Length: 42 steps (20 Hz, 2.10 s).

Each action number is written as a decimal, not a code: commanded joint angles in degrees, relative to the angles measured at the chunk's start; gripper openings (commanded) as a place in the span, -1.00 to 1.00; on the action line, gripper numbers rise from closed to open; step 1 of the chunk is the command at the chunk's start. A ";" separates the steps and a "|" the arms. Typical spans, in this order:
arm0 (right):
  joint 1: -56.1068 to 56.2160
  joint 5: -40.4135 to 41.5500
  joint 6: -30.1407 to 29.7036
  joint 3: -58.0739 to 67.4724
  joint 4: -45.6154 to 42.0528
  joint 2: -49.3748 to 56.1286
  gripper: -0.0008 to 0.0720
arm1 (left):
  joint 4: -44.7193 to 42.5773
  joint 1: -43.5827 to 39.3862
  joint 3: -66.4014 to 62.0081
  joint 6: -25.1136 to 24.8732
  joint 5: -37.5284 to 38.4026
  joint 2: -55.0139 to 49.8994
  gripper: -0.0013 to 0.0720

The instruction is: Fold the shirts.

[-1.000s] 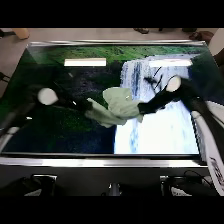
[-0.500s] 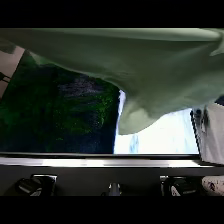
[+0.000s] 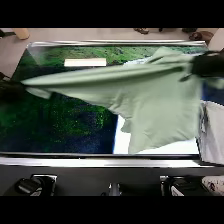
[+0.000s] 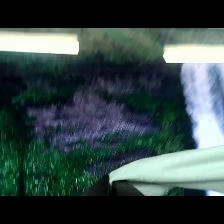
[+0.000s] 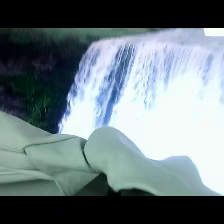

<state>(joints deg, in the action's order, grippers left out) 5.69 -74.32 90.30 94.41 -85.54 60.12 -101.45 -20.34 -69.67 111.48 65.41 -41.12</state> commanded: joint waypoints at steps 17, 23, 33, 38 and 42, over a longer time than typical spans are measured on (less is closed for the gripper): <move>-3.21 -2.84 1.31 -43.58 20.61 19.76 0.69 | 3.78 0.02 20.02 0.55 -6.34 -0.70 -0.90; -3.21 11.26 -0.11 -52.41 33.83 19.82 0.86 | 3.98 0.00 20.02 0.55 -6.29 -0.28 -0.90; -9.14 7.72 -7.04 -18.16 35.56 3.45 -0.90 | 0.02 0.02 -8.48 -7.82 3.06 1.03 -0.90; -13.75 24.63 -8.98 9.57 14.86 -19.58 -0.90 | -0.85 0.02 -36.98 -8.22 0.74 2.12 -0.90; -13.75 24.65 -2.40 9.62 7.37 -27.76 -0.90 | -3.04 0.02 -38.27 -8.22 5.05 2.75 -0.90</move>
<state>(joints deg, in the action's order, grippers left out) -7.46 -51.51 84.42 100.66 -69.80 38.41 -102.63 -20.34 -104.03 103.61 67.20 -38.41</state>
